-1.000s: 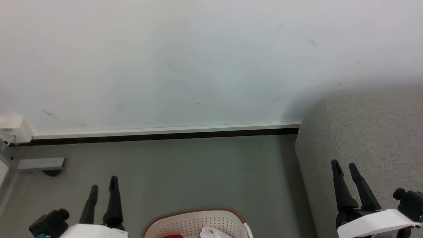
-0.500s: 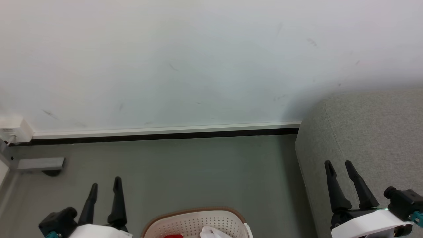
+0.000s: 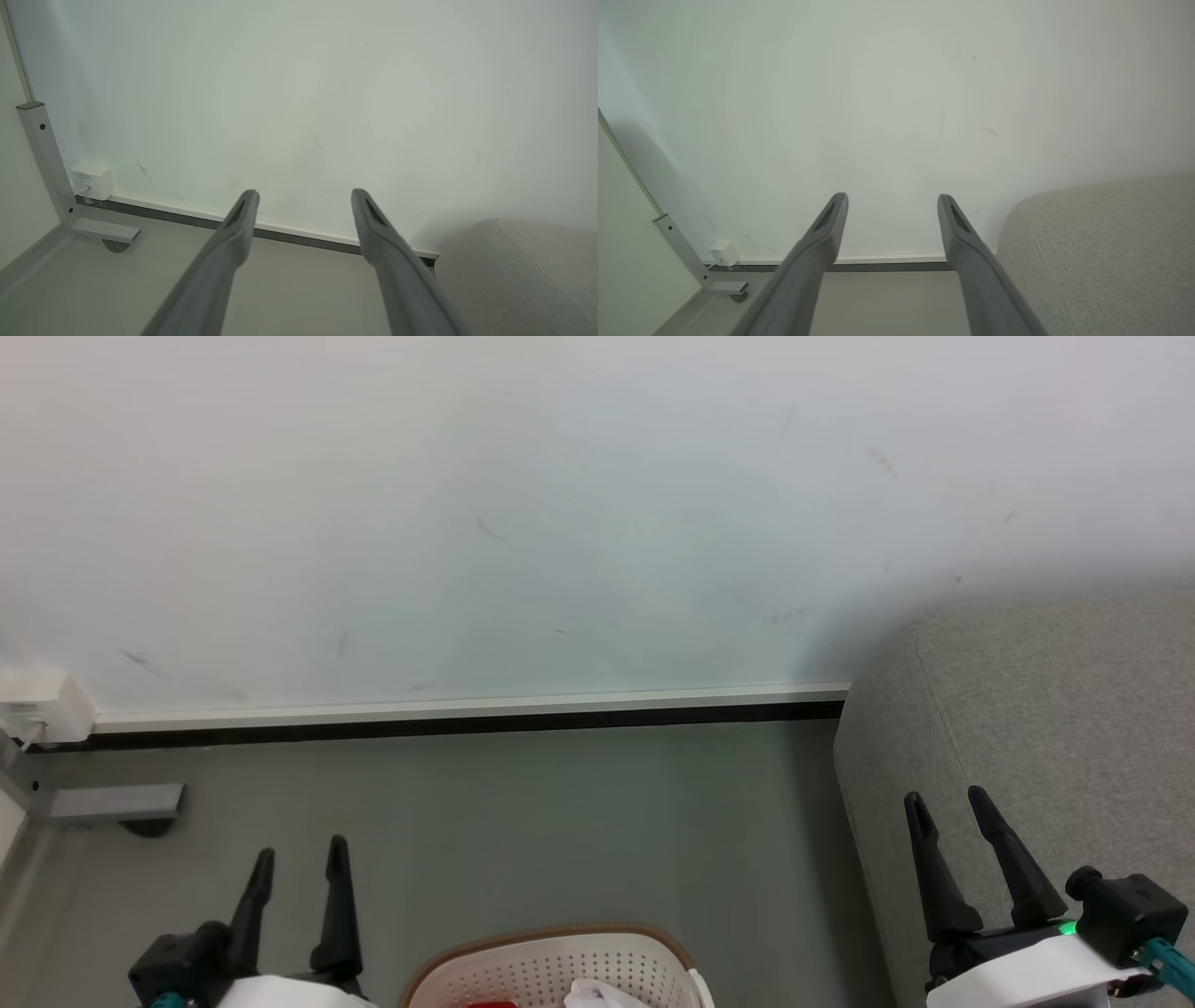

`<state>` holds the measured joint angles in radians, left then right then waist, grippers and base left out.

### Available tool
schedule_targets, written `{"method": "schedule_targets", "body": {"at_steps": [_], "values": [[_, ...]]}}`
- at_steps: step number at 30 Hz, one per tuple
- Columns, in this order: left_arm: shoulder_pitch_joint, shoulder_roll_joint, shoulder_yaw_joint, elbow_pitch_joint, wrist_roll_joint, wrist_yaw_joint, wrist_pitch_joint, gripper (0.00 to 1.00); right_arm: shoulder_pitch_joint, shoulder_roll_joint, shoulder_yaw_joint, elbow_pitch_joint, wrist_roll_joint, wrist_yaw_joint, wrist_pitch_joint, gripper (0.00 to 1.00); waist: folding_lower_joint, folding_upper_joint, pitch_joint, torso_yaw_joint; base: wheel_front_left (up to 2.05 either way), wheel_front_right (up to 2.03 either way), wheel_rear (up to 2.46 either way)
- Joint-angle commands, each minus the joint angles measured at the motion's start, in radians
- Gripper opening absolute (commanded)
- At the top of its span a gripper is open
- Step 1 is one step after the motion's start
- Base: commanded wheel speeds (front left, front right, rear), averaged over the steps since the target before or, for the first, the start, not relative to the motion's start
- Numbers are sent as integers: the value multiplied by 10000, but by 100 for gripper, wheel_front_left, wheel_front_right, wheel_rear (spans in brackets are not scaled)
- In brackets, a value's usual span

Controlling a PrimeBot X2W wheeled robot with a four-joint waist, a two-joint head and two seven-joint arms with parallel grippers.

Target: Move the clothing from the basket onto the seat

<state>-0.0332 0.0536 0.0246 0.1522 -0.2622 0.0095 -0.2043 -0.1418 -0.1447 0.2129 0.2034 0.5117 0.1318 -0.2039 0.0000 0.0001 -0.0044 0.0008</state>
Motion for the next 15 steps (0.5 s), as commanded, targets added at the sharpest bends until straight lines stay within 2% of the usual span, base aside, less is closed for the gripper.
{"method": "schedule_targets", "body": {"at_steps": [1, 15], "values": [[73, 119, 17, -75, 251, -11, -86, 100, -179, -68, 17, 5, -218, -16, -91, 100, 0, -1, 0, 4, 0, 0, 0], [161, 111, -30, 29, 1331, 39, -379, 100, -210, -130, 212, 154, -1082, -18, -371, 100, 0, -1, -85, 10, 0, 0, 0]]}}
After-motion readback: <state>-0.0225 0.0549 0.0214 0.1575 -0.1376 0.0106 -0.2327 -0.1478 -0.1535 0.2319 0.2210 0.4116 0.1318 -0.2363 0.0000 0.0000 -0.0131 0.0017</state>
